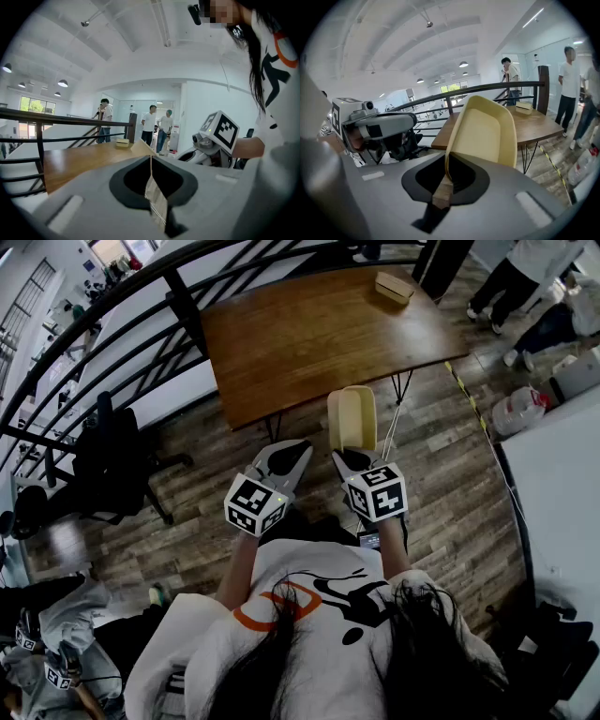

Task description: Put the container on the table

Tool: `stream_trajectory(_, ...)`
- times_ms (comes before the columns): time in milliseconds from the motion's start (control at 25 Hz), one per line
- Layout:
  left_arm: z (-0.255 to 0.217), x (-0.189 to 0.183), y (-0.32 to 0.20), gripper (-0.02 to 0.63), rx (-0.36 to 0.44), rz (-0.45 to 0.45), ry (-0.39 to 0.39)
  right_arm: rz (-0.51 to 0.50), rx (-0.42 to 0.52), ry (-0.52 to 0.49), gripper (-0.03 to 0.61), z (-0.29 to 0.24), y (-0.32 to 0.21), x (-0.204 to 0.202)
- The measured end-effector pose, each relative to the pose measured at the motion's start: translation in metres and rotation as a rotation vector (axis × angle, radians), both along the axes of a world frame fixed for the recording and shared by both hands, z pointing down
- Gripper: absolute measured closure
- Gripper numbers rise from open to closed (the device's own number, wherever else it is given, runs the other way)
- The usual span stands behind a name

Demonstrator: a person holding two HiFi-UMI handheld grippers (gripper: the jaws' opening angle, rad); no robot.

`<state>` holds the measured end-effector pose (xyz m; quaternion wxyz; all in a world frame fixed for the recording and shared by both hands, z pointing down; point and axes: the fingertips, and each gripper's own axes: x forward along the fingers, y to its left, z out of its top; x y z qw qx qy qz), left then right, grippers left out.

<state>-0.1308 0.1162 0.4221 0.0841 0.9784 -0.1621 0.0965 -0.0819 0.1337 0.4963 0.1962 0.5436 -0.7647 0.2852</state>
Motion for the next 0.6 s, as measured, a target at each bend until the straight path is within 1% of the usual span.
stream_trajectory(240,-0.002,0.01,-0.007,0.612,0.009,0.0,0.006,-0.009,0.0,0.006,0.538,0.002,-0.008,0.007)
stream_trajectory(600,-0.002,0.027,-0.011,0.612,0.011,-0.023,0.001,-0.02,0.002,-0.023,0.538,0.002,-0.009,0.023)
